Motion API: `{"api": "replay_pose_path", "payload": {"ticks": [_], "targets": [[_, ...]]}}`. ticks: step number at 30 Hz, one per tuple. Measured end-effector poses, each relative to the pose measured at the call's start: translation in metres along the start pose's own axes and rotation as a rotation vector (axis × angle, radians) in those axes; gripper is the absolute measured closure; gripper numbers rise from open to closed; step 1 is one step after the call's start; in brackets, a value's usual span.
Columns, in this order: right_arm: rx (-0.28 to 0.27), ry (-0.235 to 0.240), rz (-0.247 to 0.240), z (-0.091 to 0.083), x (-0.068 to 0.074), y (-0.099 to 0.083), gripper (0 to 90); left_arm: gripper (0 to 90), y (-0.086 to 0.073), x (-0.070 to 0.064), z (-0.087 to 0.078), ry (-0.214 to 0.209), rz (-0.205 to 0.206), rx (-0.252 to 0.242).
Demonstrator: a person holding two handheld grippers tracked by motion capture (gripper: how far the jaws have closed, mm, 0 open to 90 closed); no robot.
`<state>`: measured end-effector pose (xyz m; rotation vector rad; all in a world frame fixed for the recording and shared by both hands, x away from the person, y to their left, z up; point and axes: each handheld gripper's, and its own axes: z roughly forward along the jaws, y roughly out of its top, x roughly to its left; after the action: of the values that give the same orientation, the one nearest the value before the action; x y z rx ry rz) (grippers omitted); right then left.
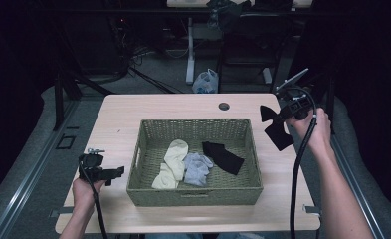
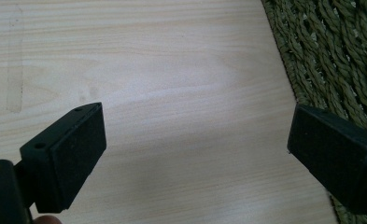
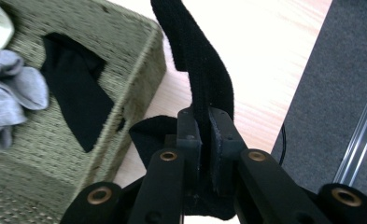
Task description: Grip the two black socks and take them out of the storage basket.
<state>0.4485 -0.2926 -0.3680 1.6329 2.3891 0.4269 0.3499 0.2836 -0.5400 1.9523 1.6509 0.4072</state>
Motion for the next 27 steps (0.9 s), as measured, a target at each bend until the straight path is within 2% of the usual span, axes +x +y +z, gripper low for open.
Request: {"api": "replay_pose_path", "payload": {"ticks": [9, 13, 14, 16, 25, 27], "targets": [[0.035, -0.004, 0.032, 0.029, -0.010, -0.011, 84.3, 4.5, 0.000, 0.000, 0.000, -0.002, 0.002, 0.001], [0.062, -0.010, 0.030, 0.043, -0.011, -0.015, 84.3, 4.4, 0.000, 0.000, 0.000, -0.002, 0.003, 0.002], [0.050, -0.011, 0.045, 0.048, -0.010, -0.017, 84.3, 4.5, 0.000, 0.000, 0.001, 0.000, 0.004, 0.000], [0.077, -0.012, 0.029, 0.054, -0.011, -0.018, 84.3, 4.5, 0.000, 0.000, 0.001, -0.001, 0.004, 0.002], [0.120, -0.023, 0.039, 0.083, -0.010, -0.022, 84.1, 4.5, 0.000, 0.000, 0.001, -0.002, 0.003, 0.002], [0.109, -0.019, 0.052, 0.091, -0.009, -0.024, 84.1, 4.4, 0.000, 0.000, 0.001, -0.003, 0.003, 0.004]]}}
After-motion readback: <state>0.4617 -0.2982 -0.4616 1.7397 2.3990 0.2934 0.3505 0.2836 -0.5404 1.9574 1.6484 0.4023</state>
